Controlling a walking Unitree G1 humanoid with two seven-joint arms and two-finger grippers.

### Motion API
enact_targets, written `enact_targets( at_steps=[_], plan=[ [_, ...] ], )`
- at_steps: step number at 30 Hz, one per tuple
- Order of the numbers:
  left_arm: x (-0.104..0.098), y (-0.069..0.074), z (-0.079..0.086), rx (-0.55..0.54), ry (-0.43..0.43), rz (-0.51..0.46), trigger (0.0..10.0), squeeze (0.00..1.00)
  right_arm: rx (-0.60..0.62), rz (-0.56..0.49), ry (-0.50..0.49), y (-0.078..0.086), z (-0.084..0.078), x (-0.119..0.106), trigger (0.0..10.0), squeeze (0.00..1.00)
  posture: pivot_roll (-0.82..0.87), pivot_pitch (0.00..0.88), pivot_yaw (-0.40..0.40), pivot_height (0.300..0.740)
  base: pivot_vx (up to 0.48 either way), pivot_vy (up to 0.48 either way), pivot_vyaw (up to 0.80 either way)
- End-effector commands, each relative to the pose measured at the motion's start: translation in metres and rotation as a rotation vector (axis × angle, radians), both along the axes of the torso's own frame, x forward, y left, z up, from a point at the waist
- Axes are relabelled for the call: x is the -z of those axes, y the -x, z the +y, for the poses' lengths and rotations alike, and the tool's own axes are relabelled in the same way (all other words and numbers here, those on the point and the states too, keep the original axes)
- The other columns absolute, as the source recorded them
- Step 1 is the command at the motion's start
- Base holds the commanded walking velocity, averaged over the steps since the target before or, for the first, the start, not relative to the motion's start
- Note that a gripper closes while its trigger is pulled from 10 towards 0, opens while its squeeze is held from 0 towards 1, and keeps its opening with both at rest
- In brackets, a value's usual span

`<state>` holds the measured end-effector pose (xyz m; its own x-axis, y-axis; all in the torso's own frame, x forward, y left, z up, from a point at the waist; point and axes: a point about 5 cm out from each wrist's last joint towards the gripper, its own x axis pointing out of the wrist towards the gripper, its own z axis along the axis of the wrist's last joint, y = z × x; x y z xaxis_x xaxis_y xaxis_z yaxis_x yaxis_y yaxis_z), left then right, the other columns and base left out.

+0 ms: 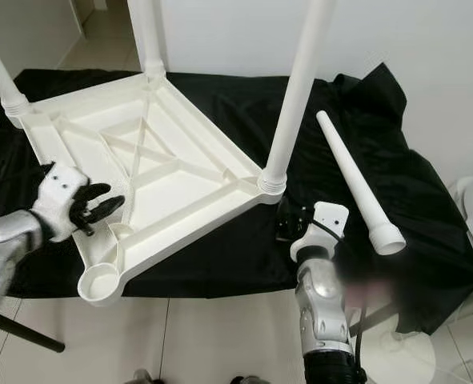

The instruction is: Building children table

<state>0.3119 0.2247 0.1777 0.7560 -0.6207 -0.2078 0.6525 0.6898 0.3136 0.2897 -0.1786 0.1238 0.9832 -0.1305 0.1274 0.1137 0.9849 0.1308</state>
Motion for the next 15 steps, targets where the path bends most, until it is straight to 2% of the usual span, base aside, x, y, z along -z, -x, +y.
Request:
enact_targets(
  at_steps=[1, 5, 7, 8, 10, 12, 14, 15],
  plan=[
    [0.0, 0.007, 0.003, 0.066, 0.007, 0.041, 10.0, 0.0, 0.003, 0.015, -0.014, 0.001, 0.0, 0.005, 10.0, 0.0, 0.03, 0.098, -0.008, 0.74, 0.0, 0.0, 0.0],
    [-0.002, 0.016, 0.01, 0.13, -0.012, 0.089, 10.0, 0.0, -0.003, 0.018, -0.014, 0.001, 0.001, 0.006, 10.0, 0.0, 0.04, 0.1, -0.004, 0.74, 0.0, 0.0, 0.0],
    [-0.001, 0.024, 0.013, 0.187, -0.065, 0.136, 10.0, 0.0, -0.001, 0.018, -0.013, 0.0, -0.001, 0.007, 10.0, 0.0, 0.04, 0.099, 0.0, 0.74, 0.0, 0.0, 0.0],
    [-0.001, 0.024, 0.013, 0.187, -0.065, 0.136, 10.0, 0.0, -0.001, 0.018, -0.013, 0.0, -0.001, 0.007, 10.0, 0.0, 0.04, 0.099, 0.0, 0.74, 0.0, 0.0, 0.0],
    [0.005, 0.033, 0.011, 0.235, -0.123, 0.205, 10.0, 0.0, 0.006, 0.018, -0.014, 0.0, -0.002, 0.007, 10.0, 0.0, 0.05, 0.098, 0.004, 0.74, 0.0, 0.0, 0.0],
    [0.005, 0.033, 0.011, 0.235, -0.123, 0.205, 10.0, 0.0, 0.006, 0.018, -0.014, 0.0, -0.002, 0.007, 10.0, 0.0, 0.05, 0.098, 0.004, 0.74, 0.0, 0.0, 0.0],
    [0.014, 0.041, 0.007, 0.282, -0.192, 0.251, 10.0, 0.0, 0.01, 0.016, -0.02, -0.001, -0.001, 0.007, 10.0, 0.0, 0.05, 0.096, 0.011, 0.74, 0.0, 0.0, 0.0],
    [0.014, 0.041, 0.007, 0.282, -0.192, 0.251, 10.0, 0.0, 0.01, 0.016, -0.02, -0.001, -0.001, 0.007, 10.0, 0.0, 0.05, 0.096, 0.011, 0.74, 0.0, 0.0, 0.0]
  ],
)
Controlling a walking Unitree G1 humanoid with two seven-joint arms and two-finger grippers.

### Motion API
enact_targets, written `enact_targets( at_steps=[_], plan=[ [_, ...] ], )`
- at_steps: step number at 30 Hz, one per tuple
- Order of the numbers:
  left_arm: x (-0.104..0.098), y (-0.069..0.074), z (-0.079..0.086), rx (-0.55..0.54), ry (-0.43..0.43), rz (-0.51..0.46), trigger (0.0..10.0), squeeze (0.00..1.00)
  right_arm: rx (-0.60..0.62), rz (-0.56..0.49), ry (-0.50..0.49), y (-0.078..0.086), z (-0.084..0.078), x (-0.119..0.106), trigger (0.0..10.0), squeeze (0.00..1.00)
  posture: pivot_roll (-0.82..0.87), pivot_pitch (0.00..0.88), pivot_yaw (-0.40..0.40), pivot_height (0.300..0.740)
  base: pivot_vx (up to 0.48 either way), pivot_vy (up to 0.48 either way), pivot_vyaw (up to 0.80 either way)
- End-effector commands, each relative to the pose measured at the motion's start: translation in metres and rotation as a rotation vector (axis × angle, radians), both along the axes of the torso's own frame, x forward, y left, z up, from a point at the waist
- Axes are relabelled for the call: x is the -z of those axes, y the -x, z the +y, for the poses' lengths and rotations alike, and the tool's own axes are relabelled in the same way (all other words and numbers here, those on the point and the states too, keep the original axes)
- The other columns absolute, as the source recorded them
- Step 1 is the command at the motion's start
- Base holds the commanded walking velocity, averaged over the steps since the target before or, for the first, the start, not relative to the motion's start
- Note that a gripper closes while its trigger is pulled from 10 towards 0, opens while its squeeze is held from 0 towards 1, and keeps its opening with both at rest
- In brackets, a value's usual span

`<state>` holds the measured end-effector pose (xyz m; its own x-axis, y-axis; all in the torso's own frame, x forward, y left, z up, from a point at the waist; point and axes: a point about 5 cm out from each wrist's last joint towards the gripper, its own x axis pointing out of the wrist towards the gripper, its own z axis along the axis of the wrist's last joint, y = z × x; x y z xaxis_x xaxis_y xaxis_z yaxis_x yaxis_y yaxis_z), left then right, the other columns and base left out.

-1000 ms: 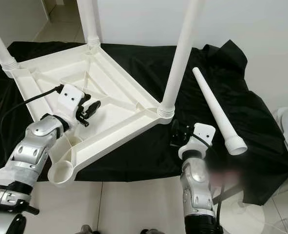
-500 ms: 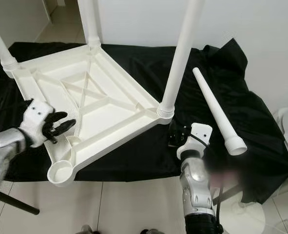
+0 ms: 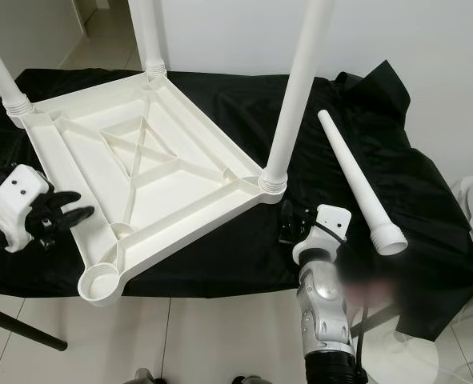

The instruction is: Building children table

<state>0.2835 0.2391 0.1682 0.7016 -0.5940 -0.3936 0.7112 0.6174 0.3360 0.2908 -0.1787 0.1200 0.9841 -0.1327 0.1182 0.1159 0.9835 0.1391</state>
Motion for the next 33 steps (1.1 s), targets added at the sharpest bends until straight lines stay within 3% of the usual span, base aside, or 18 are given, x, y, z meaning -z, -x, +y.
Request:
enact_targets(
  at_steps=[1, 12, 18, 19, 20, 21, 22, 27, 33],
  plan=[
    [0.008, 0.014, -0.008, 0.252, -0.045, 0.165, 10.0, 0.0, 0.01, 0.006, -0.013, 0.0, -0.001, 0.003, 10.0, 0.0, 0.05, 0.096, 0.011, 0.74, 0.0, 0.0, 0.0],
    [0.018, 0.018, -0.024, 0.297, -0.085, 0.185, 10.0, 0.0, 0.014, 0.003, -0.017, -0.001, -0.001, 0.004, 10.0, 0.0, 0.04, 0.089, 0.015, 0.74, 0.0, 0.0, 0.0],
    [0.022, 0.029, -0.044, 0.373, -0.072, 0.209, 10.0, 0.0, 0.02, -0.003, -0.014, -0.002, -0.003, 0.003, 10.0, 0.0, 0.04, 0.085, 0.017, 0.74, 0.0, 0.0, 0.0],
    [0.021, 0.035, -0.059, 0.423, -0.051, 0.205, 10.0, 0.0, 0.02, -0.004, -0.014, -0.003, -0.003, 0.003, 10.0, 0.0, 0.04, 0.082, 0.018, 0.74, 0.0, 0.0, 0.0],
    [0.021, 0.035, -0.059, 0.423, -0.051, 0.205, 10.0, 0.0, 0.02, -0.004, -0.014, -0.003, -0.003, 0.003, 10.0, 0.0, 0.04, 0.082, 0.018, 0.74, 0.0, 0.0, 0.0],
    [0.016, 0.044, -0.08, 0.49, 0.004, 0.197, 10.0, 0.0, 0.019, -0.005, -0.013, -0.003, -0.002, 0.003, 10.0, 0.0, 0.04, 0.083, 0.019, 0.74, 0.0, 0.0, 0.0],
    [0.014, 0.046, -0.086, 0.504, 0.022, 0.196, 10.0, 0.0, 0.019, -0.005, -0.012, -0.003, -0.002, 0.003, 10.0, 0.0, 0.04, 0.083, 0.019, 0.74, 0.0, 0.0, 0.0],
    [0.009, 0.044, -0.102, 0.512, 0.042, 0.15, 10.0, 0.0, 0.02, -0.006, -0.013, -0.004, -0.002, 0.002, 10.0, 0.0, 0.04, 0.081, 0.017, 0.74, 0.0, 0.0, 0.0],
    [0.01, 0.028, -0.115, 0.439, 0.022, 0.05, 10.0, 0.0, 0.016, -0.005, -0.014, -0.004, -0.001, 0.003, 10.0, 0.0, 0.03, 0.078, 0.017, 0.74, 0.0, 0.0, 0.0]
  ],
)
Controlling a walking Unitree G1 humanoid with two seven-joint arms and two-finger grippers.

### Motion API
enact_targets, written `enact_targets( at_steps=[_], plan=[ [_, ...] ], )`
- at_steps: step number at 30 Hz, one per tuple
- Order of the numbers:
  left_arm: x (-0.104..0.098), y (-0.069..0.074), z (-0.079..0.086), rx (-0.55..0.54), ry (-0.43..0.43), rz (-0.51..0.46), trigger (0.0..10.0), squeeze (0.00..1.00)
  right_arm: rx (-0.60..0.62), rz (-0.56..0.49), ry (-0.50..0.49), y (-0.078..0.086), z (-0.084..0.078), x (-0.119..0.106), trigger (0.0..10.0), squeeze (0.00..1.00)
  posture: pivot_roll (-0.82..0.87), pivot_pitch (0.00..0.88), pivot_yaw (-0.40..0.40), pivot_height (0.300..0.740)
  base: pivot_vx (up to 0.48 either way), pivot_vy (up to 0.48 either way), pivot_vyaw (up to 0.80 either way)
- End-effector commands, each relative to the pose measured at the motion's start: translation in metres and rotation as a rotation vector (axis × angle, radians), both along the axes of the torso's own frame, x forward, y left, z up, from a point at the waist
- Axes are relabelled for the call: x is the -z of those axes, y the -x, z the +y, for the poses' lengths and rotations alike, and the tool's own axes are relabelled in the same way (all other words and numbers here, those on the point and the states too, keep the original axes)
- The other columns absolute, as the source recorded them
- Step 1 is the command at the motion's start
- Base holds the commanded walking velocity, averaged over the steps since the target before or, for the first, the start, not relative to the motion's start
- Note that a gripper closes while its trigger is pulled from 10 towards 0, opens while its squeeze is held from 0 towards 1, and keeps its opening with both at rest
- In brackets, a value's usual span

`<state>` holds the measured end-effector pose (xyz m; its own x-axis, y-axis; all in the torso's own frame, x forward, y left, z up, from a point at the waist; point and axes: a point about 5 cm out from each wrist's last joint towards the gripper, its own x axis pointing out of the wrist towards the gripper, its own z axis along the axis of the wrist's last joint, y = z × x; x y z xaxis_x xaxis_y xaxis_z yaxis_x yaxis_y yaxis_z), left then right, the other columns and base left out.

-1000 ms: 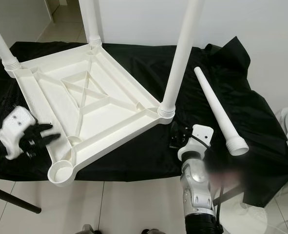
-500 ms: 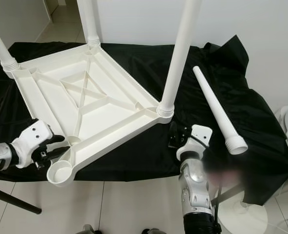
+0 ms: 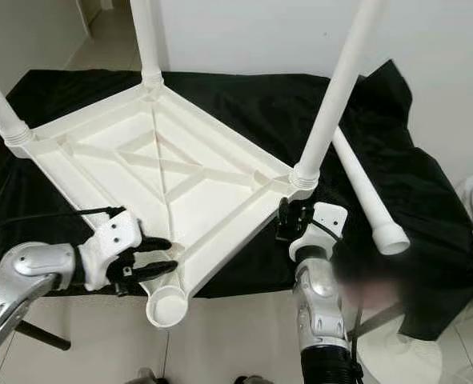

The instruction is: Building children table

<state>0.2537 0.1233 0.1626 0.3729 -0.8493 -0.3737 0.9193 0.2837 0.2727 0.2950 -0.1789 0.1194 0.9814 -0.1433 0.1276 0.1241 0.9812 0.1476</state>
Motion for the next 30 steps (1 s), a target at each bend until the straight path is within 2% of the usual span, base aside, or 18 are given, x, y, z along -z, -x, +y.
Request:
enact_targets(
  at_steps=[1, 2, 3, 7, 13, 18, 22, 27, 30],
  plan=[
    [0.003, -0.007, 0.002, -0.01, -0.043, -0.033, 10.0, 0.0, 0.005, 0.007, -0.007, 0.0, -0.001, 0.003, 10.0, 0.0, 0.03, 0.078, 0.018, 0.74, 0.0, 0.0, 0.0],
    [0.003, -0.007, 0.002, -0.01, -0.043, -0.033, 10.0, 0.0, 0.005, 0.007, -0.007, 0.0, -0.001, 0.003, 10.0, 0.0, 0.03, 0.078, 0.018, 0.74, 0.0, 0.0, 0.0],
    [-0.002, -0.014, 0.004, -0.043, -0.044, -0.067, 10.0, 0.0, 0.003, 0.008, -0.008, 0.0, -0.001, 0.003, 10.0, 0.0, 0.03, 0.078, 0.018, 0.74, 0.0, 0.0, 0.0],
    [-0.007, -0.018, 0.009, -0.043, -0.04, -0.079, 10.0, 0.0, 0.001, 0.01, -0.008, 0.0, -0.001, 0.003, 10.0, 0.0, 0.03, 0.078, 0.018, 0.74, 0.0, 0.0, 0.0],
    [-0.025, -0.034, 0.03, -0.051, 0.012, -0.076, 10.0, 0.0, -0.007, 0.018, -0.005, 0.003, -0.001, 0.006, 10.0, 0.0, 0.02, 0.083, 0.016, 0.74, 0.0, 0.0, 0.0],
    [-0.025, -0.041, 0.039, -0.045, 0.015, -0.05, 10.0, 0.0, -0.01, 0.024, -0.001, 0.004, -0.002, 0.008, 10.0, 0.0, 0.02, 0.082, 0.009, 0.74, 0.0, 0.0, 0.0],
    [-0.022, -0.046, 0.046, -0.001, 0.064, 0.038, 10.0, 0.0, -0.021, 0.032, 0.014, 0.004, -0.004, 0.009, 10.0, 0.0, 0.02, 0.082, 0.004, 0.74, 0.0, 0.0, 0.0],
    [-0.019, -0.054, 0.048, -0.012, 0.084, 0.052, 10.0, 0.0, -0.026, 0.035, 0.023, 0.004, -0.006, 0.009, 10.0, 0.0, 0.02, 0.081, 0.0, 0.74, 0.0, 0.0, 0.0],
    [-0.015, -0.059, 0.048, -0.022, 0.084, 0.021, 10.0, 0.0, -0.033, 0.036, 0.029, 0.004, -0.006, 0.009, 10.0, 0.0, 0.02, 0.079, -0.004, 0.74, 0.0, 0.0, 0.0]
  ],
)
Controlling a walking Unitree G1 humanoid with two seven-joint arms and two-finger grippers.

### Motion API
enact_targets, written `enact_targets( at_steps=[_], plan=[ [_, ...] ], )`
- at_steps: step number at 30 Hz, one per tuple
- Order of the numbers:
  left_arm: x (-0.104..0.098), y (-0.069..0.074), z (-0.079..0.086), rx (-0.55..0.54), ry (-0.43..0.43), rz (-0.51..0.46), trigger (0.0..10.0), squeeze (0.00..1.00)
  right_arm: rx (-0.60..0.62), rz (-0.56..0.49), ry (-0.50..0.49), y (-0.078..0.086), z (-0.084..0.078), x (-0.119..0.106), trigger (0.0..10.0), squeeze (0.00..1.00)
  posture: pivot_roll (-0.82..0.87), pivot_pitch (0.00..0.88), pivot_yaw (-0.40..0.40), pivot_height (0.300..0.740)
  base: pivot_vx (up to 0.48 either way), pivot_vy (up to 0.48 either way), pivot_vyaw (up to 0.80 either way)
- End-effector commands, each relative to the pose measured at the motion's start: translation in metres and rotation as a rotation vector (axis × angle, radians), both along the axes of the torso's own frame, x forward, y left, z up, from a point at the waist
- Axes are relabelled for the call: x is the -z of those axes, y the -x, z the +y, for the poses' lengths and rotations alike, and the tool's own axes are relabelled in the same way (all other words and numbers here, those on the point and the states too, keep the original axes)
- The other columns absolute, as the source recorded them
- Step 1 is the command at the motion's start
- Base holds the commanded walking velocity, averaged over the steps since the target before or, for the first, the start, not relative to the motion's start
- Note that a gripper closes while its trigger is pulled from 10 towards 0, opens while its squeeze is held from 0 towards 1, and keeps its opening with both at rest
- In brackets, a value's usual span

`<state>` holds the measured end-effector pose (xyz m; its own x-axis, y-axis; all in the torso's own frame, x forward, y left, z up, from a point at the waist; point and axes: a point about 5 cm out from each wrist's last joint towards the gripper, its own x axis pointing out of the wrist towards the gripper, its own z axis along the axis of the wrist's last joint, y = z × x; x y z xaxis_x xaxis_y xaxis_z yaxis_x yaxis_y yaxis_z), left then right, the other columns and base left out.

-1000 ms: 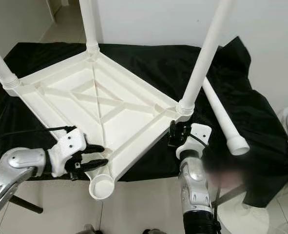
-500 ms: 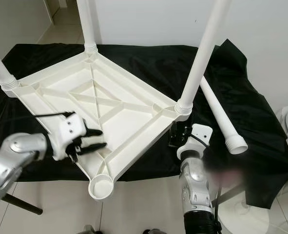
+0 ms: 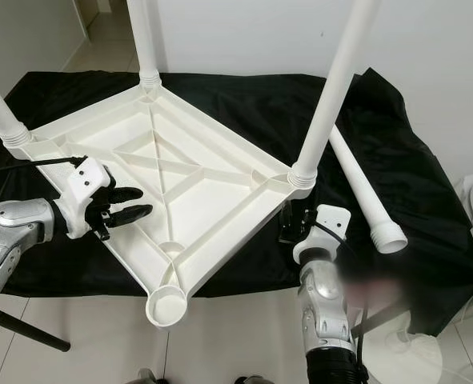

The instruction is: Building children table

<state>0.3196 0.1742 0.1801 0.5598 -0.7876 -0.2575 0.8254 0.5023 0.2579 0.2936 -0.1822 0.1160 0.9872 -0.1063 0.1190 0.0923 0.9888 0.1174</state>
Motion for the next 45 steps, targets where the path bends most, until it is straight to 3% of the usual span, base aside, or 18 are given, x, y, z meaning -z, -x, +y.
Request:
enact_targets(
  at_steps=[1, 13, 19, 23, 29, 31, 33, 43, 45],
  plan=[
    [0.004, 0.005, -0.003, 0.196, -0.034, 0.05, 10.0, 0.0, 0.0, 0.025, 0.001, 0.003, -0.003, 0.006, 10.0, 0.0, 0.02, 0.078, -0.006, 0.74, 0.0, 0.0, 0.0],
    [0.007, -0.004, 0.001, 0.167, -0.048, -0.032, 10.0, 0.0, -0.017, 0.027, 0.013, 0.002, -0.003, 0.006, 10.0, 0.0, 0.02, 0.076, -0.002, 0.74, 0.0, 0.0, 0.0],
    [0.004, 0.006, 0.005, 0.22, 0.056, -0.013, 10.0, 0.0, -0.018, 0.031, 0.02, 0.003, -0.004, 0.008, 10.0, 0.0, 0.02, 0.071, 0.003, 0.74, 0.0, 0.0, 0.0],
    [0.003, 0.008, 0.004, 0.231, 0.079, 0.001, 10.0, 0.0, -0.015, 0.035, 0.017, 0.001, -0.003, 0.008, 10.0, 0.0, 0.02, 0.072, 0.001, 0.74, 0.0, 0.0, 0.0],
    [-0.001, 0.01, -0.006, 0.242, 0.143, 0.005, 10.0, 0.0, -0.002, 0.035, 0.033, -0.01, 0.0, 0.002, 10.0, 0.0, 0.02, 0.071, -0.002, 0.74, 0.0, 0.0, 0.0],
    [-0.007, 0.009, -0.016, 0.235, 0.245, 0.013, 10.0, 0.0, 0.065, -0.046, 0.042, -0.017, -0.003, -0.015, 10.0, 0.0, 0.01, 0.073, -0.009, 0.74, 0.0, 0.0, 0.0],
    [-0.01, 0.008, -0.02, 0.225, 0.289, 0.02, 10.0, 0.0, 0.113, -0.08, 0.044, -0.018, -0.006, -0.022, 10.0, 0.0, 0.01, 0.075, -0.013, 0.74, 0.0, 0.0, 0.0],
    [-0.009, 0.013, -0.034, 0.201, 0.39, 0.03, 10.0, 0.0, 0.256, -0.143, 0.002, -0.019, -0.01, -0.035, 10.0, 0.0, 0.01, 0.084, -0.023, 0.74, 0.0, 0.0, 0.0],
    [-0.011, 0.014, -0.036, 0.179, 0.449, 0.043, 10.0, 0.0, 0.373, -0.151, 0.005, -0.017, -0.022, -0.037, 10.0, 0.0, 0.01, 0.086, -0.029, 0.74, 0.0, 0.0, 0.0]
  ],
)
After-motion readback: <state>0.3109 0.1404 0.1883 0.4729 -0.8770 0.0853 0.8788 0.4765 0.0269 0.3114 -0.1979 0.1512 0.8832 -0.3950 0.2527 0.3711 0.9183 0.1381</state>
